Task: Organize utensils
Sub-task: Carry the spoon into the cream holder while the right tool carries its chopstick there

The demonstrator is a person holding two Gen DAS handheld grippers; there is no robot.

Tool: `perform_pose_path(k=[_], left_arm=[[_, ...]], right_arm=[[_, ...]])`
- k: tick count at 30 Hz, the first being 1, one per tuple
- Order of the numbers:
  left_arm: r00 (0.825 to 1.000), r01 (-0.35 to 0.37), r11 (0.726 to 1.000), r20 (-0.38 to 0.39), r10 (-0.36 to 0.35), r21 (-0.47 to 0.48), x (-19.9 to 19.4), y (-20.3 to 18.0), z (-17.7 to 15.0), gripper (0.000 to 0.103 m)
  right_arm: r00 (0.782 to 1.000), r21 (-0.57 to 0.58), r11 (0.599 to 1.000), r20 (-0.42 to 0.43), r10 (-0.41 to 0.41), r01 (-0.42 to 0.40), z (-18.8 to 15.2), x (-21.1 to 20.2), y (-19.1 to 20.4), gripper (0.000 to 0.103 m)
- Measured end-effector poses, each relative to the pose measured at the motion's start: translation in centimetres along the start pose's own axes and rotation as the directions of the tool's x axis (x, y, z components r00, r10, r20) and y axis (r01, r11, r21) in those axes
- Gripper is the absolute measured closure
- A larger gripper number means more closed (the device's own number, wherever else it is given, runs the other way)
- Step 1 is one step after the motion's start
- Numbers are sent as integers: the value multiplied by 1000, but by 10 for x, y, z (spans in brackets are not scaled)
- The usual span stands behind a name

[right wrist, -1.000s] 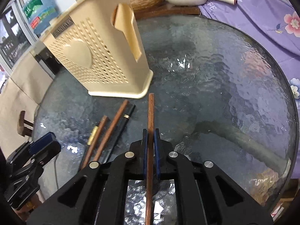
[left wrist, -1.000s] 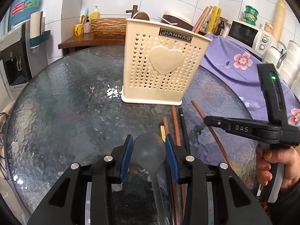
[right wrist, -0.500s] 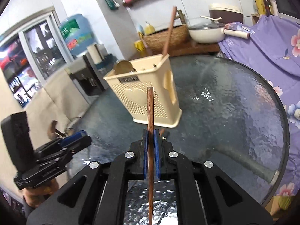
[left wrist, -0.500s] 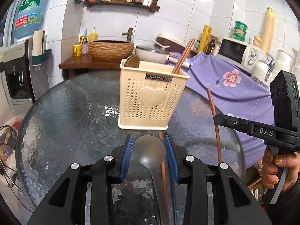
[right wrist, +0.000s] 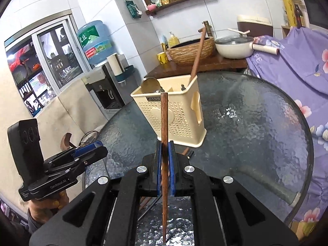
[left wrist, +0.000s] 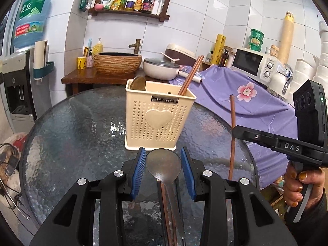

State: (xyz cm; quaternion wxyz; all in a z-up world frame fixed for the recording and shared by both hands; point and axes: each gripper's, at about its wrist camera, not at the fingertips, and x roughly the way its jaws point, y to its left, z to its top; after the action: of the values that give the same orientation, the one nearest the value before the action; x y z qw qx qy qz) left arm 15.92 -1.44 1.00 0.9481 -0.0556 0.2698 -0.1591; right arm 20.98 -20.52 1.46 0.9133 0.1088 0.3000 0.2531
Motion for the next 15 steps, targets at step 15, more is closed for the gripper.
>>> perform_pose_path(k=[15], left_arm=[[996,4,1000,94,-5,16,-9,0,41,68]], right_arm=[[996,-92,996,91,11,-3,36,-14,21,96]])
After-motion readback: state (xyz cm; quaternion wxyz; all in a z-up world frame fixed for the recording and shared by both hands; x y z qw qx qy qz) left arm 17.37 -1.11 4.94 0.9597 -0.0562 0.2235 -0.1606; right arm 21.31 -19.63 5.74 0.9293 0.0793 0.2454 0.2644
